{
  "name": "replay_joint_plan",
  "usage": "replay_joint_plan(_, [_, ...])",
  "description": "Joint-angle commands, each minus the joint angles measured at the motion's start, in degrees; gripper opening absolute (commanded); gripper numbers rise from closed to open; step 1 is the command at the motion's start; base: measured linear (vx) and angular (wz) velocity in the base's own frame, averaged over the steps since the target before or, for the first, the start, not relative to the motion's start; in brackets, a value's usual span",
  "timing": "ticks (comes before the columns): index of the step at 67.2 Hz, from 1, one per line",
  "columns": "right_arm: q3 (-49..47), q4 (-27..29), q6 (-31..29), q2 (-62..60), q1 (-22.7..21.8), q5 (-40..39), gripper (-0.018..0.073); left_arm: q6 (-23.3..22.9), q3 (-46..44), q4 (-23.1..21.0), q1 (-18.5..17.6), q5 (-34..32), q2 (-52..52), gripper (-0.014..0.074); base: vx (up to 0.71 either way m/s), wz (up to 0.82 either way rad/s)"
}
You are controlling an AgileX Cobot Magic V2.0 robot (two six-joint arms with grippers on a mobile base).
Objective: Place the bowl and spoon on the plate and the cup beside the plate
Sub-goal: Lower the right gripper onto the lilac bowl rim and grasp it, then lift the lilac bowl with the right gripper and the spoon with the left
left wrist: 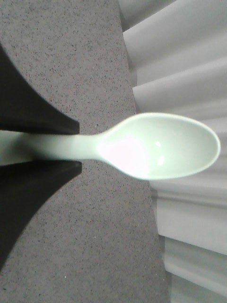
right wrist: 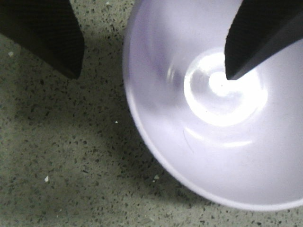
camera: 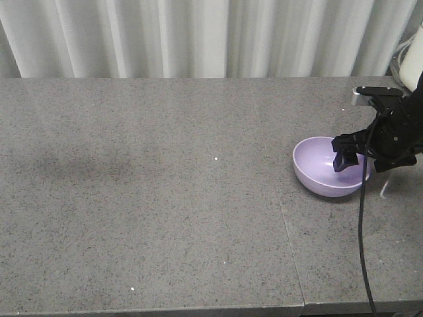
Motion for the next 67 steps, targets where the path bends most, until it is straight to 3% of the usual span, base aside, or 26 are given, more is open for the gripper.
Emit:
replay_joint_plan(1, [-1.83,0.00,0.33,-2.66,-0.19,-3.06,0.0556,-0.15,-1.24,-0.67,-0.36,-3.60,-1.77,-0.0006,0.00,0.00])
replay_joint_plan(25, [-1.90,0.27,0.39,0.22,-0.19,-5.07,0.0293,-0.15,-1.24,-0.67,-0.36,-3.60,-1.77,-0.0006,0.00,0.00])
replay_joint_plan(37, [-2.78,0.27,-1.13,-0.07,-0.19,-6.06,-0.0011,-0.15,-1.24,-0.67,-0.36,-3.60,-1.77,-0.0006,0.00,0.00])
replay_joint_plan(67, [-7.77,0.27,-1.45,-4.40,-0.19,-4.54,-0.0007,-0.15,-1.24,-0.67,-0.36,-4.07,-1.77,-0.0006,0.00,0.00])
